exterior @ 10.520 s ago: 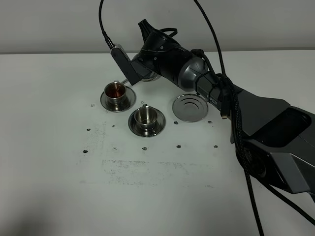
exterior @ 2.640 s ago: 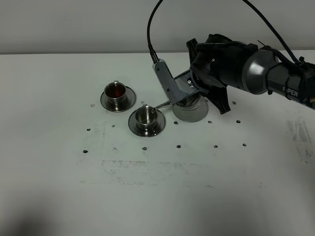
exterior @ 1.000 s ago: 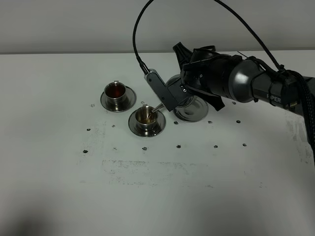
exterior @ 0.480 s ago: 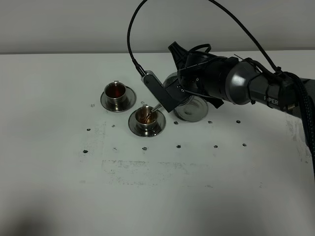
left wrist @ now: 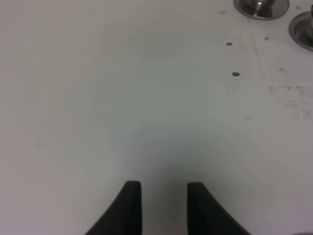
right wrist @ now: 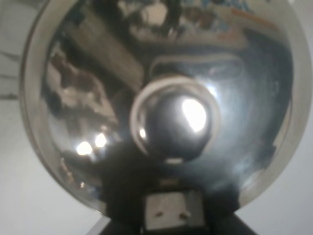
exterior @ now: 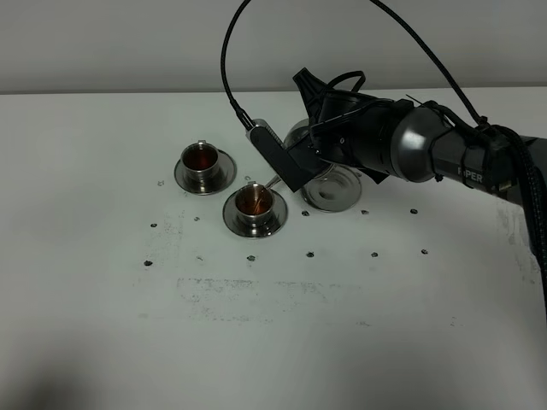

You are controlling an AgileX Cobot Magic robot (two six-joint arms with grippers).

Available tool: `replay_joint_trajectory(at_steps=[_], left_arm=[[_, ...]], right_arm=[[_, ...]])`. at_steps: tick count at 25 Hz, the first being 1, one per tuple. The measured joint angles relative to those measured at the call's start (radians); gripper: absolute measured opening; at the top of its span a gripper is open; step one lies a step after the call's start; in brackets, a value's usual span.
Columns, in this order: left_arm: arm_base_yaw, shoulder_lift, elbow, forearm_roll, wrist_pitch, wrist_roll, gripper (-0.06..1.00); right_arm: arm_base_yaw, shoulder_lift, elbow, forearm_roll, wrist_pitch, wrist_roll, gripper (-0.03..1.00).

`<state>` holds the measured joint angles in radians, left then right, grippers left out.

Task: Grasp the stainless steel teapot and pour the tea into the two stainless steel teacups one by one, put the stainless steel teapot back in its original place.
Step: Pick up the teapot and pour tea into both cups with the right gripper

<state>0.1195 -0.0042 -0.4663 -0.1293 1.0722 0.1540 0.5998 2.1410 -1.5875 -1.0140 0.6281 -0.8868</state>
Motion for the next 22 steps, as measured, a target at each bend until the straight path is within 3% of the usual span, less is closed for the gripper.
replay_joint_trajectory(at_steps=[22], left_arm=[[0.0, 0.0, 0.0, 0.0, 0.0, -0.001, 0.28]], right_arm=[[0.014, 0.0, 0.0, -0.058, -0.003, 0.001, 0.18]])
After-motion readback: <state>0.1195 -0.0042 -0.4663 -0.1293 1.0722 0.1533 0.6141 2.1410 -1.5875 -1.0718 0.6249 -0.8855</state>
